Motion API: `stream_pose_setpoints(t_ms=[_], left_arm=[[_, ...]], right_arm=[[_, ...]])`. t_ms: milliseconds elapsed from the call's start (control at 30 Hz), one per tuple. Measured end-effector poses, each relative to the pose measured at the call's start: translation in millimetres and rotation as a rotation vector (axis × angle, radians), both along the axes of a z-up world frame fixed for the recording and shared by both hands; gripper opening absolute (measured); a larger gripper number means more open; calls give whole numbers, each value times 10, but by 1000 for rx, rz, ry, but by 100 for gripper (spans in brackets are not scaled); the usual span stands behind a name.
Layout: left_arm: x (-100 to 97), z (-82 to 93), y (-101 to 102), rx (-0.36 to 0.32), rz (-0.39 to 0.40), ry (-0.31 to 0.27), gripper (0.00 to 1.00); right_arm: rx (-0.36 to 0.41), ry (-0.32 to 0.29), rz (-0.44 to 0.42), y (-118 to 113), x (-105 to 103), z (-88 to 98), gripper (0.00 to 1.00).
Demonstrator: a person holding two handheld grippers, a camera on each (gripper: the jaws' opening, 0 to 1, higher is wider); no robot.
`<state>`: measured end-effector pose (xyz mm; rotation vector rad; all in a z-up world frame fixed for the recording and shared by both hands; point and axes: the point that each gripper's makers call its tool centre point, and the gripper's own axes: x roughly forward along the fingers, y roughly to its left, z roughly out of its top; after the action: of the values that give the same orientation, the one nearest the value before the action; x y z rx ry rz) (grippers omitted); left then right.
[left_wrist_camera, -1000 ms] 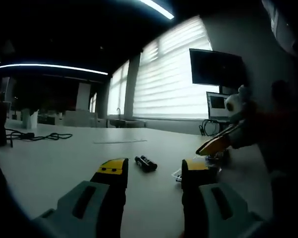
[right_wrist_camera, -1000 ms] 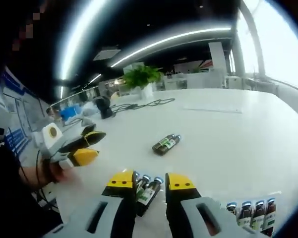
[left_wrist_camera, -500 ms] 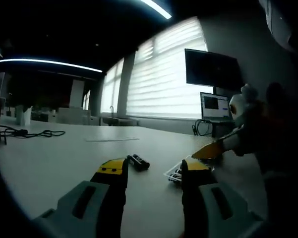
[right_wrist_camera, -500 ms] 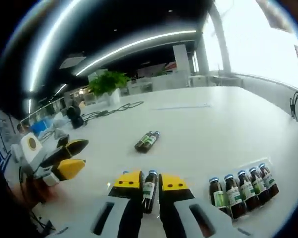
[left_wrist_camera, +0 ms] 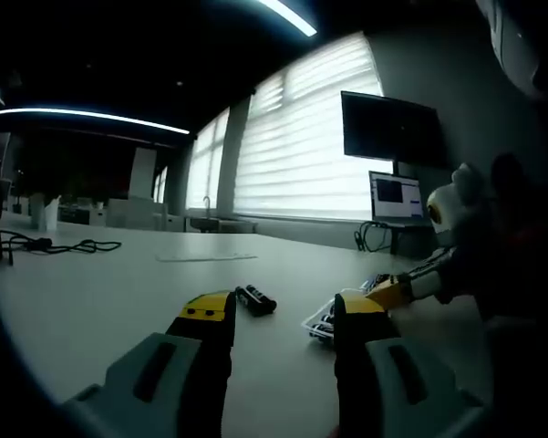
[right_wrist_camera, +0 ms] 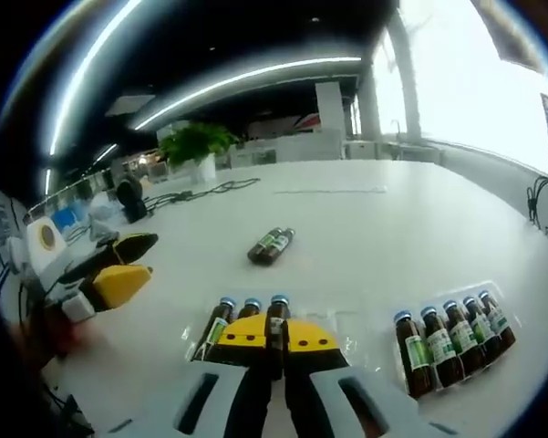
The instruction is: Grip medicine bottles put into box
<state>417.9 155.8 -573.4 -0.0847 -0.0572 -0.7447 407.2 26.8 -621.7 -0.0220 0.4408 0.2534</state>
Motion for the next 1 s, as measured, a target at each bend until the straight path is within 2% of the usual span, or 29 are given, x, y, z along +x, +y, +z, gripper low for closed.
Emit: stream_pose_setpoints(t_ms=[67, 100, 133, 200, 233, 267, 300, 367, 433, 467, 600, 667, 833, 1000], left_arm=[[-3, 3, -2, 0, -1, -1, 36], [-4, 3, -2, 0, -1, -1, 36], [-4, 5, 0, -1, -1, -1, 36], [-4, 5, 4, -3, 0, 0, 36], [-4, 4, 5, -3, 1, 0, 36], [-4, 3, 5, -3, 1, 1, 36], [-5, 1, 4, -3, 1, 1, 36], [-6, -2, 2, -1, 0, 2, 36], [-6, -6, 1, 2, 1, 2, 36], [-5, -7, 2, 3, 2, 2, 36], [0, -5, 10, 2, 7, 1, 36], [4, -5, 15, 2, 10, 1, 36], [24, -25, 29, 11, 20, 5, 36], [42, -50, 38, 24, 22, 6, 36]], right_arm=[[-25, -14, 1, 19, -16, -6, 0], [-64, 35, -44, -67, -63, -90, 0], [-84, -36, 2, -44, 16, -36, 0], [-38, -24, -23, -63, -29, -55, 0], [-61, -25, -42, -113, -42, -61, 0], [-110, 12, -37, -162, -71, -134, 0], [-81, -27, -35, -133, -45, -67, 0], [-84, -21, -24, -143, 40, -58, 0], [-63, -6, -25, -138, 38, -66, 0], [-61, -16, 94, 29, 19, -51, 0], [-61, -54, 109, 66, 29, 78, 2], [-29, -53, 128, 88, 33, 110, 5], [0, -44, 102, 12, 115, 125, 6], [38, -30, 98, 56, 238, 177, 8]])
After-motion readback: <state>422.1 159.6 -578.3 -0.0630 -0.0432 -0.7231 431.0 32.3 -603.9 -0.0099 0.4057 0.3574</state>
